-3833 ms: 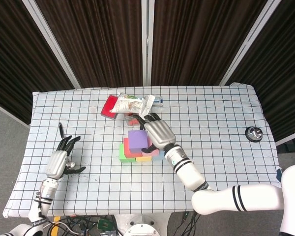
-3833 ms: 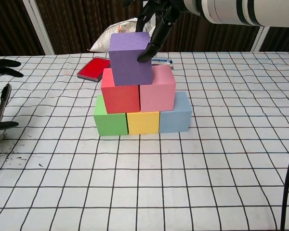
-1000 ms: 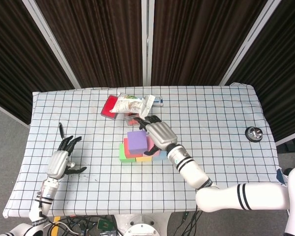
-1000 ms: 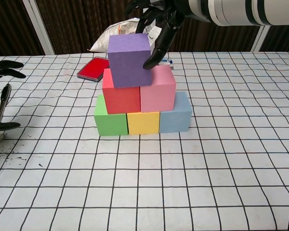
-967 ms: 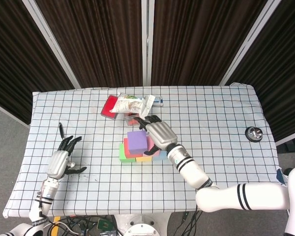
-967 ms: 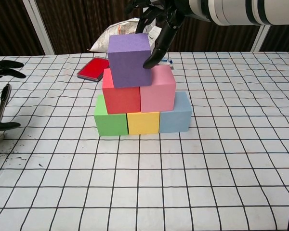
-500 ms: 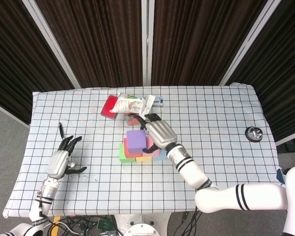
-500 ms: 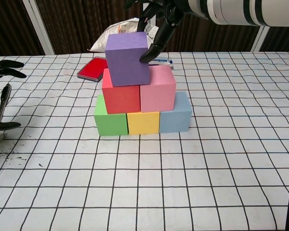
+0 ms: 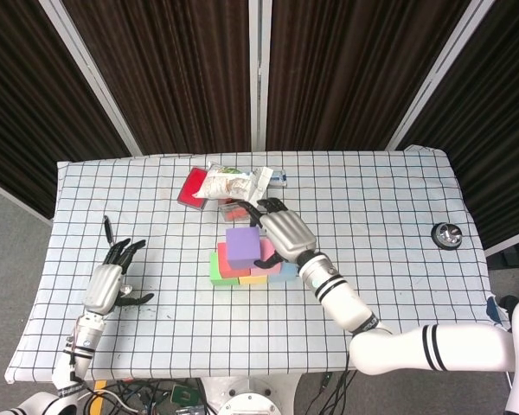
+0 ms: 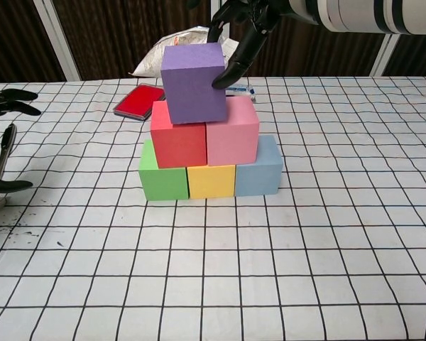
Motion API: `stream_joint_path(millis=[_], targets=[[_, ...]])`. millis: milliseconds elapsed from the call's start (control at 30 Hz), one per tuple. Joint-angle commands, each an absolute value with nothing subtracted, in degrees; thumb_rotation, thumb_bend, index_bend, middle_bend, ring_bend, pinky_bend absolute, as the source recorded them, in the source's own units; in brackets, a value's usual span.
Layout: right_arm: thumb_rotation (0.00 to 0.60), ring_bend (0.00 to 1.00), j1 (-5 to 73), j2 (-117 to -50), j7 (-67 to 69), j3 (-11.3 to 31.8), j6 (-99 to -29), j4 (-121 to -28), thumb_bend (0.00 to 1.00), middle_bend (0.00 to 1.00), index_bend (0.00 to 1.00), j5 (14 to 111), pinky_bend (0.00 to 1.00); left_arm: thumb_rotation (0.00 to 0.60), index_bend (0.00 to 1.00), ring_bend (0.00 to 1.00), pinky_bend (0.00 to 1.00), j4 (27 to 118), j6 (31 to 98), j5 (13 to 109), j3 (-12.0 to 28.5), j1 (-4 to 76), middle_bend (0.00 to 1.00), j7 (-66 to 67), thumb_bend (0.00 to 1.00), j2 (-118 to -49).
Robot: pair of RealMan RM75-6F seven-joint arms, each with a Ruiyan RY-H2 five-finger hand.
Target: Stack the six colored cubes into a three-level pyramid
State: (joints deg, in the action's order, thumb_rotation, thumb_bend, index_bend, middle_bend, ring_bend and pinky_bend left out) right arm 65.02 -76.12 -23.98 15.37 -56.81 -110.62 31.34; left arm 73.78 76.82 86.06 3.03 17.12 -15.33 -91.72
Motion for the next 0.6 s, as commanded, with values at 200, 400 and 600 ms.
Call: stream_joint_path(millis=[200,400,600], targets=[[0.6,0.06,65.3,-76.4,-24.1,15.1,-56.1,-109.5,0.16,0.42,0.0,31.9,0.0,0.6,0.09,0.0,0.01,73.6,76.8,86.1,3.0,17.2,0.13,-15.3,0.0,-91.6],[0.6,0.06,65.2,-76.7,-23.7,15.2,-56.1,-109.1,0.16,0.42,0.0,31.9,0.0,0.6,0.09,0.0,0.01,73.5,76.8,86.1,3.0,17.2,0.13,-15.6,0.0,-91.6],[0.6,0.06,65.2,-76.9,-23.6,15.2,-56.1,-109.2,0.16,0.42,0.0,31.9,0.0,0.6,0.09,0.0,0.01,73.4,76.7,86.1,2.9,17.2,0.13,-15.5,0.0,-91.8]])
